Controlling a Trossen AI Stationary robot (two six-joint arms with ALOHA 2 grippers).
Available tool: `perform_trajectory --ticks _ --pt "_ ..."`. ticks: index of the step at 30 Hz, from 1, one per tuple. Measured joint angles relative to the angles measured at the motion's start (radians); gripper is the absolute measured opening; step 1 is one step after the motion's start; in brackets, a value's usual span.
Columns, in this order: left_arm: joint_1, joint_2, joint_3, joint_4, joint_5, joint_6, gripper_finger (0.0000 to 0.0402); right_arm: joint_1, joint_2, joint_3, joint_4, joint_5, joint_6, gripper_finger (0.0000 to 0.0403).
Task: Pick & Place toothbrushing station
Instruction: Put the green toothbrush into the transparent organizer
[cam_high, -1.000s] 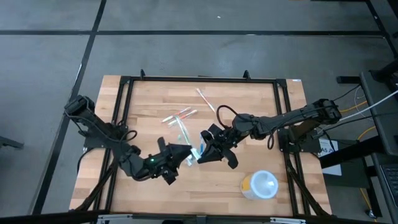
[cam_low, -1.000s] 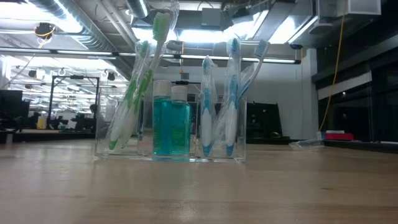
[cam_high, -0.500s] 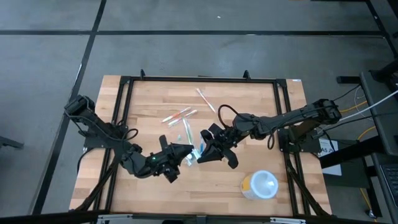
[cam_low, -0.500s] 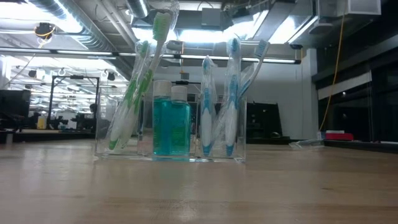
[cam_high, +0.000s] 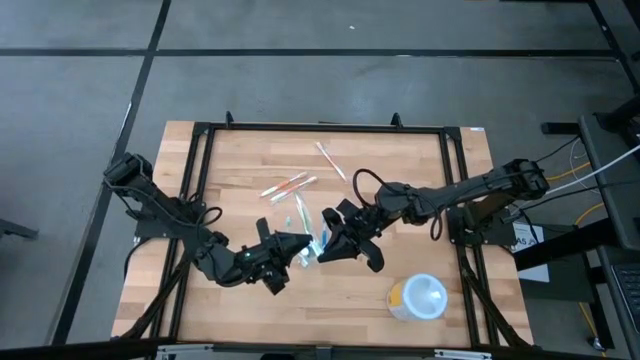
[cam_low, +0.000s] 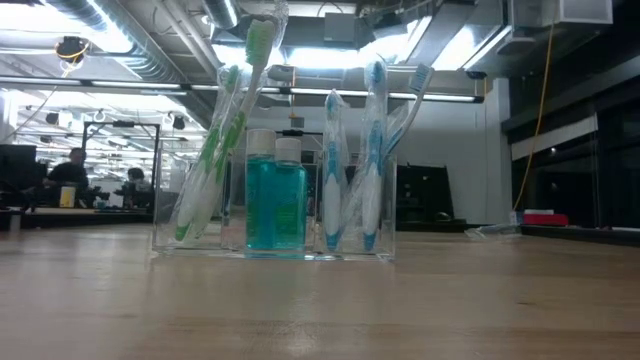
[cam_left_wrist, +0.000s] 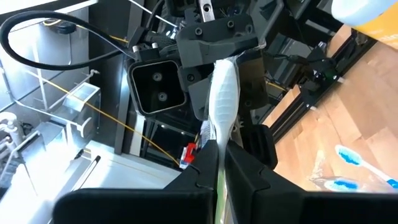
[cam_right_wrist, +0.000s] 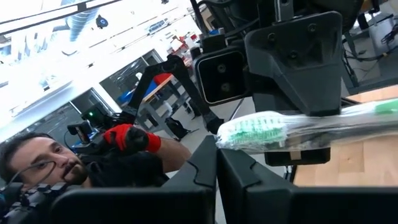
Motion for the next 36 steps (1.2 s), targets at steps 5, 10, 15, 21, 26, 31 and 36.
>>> perform_trajectory --ticks 5,10,15,21,26,31,36 --pt "-0.002 0.000 0.000 0.000 0.001 -0.003 0.0008 0.007 0.000 0.000 0.000 0.021 -0.025 0.0042" --pt "-0.003 0.000 0.000 0.000 -0.009 -0.003 0.0008 0.007 0.000 0.000 0.000 0.049 -0.041 0.0103" --pt "-0.003 0.000 0.000 0.000 -0.046 0.009 0.0008 0.007 0.000 0.000 -0.008 0.053 -0.044 0.0164" --pt "-0.003 0.000 0.000 0.000 -0.117 0.047 0.0007 0.011 0.000 0.000 -0.062 0.051 -0.044 0.0212" --pt "-0.005 -0.002 0.000 0.026 -0.164 0.046 0.0007 0.051 0.000 0.000 -0.100 0.049 -0.054 0.0223" --pt "-0.046 -0.060 -0.001 0.107 -0.176 0.030 0.0007 0.110 0.000 0.000 -0.169 0.061 -0.079 0.0224" --pt "-0.106 -0.186 -0.043 0.108 -0.185 -0.092 0.0006 0.163 -0.006 0.000 -0.273 0.135 -0.124 0.0224"
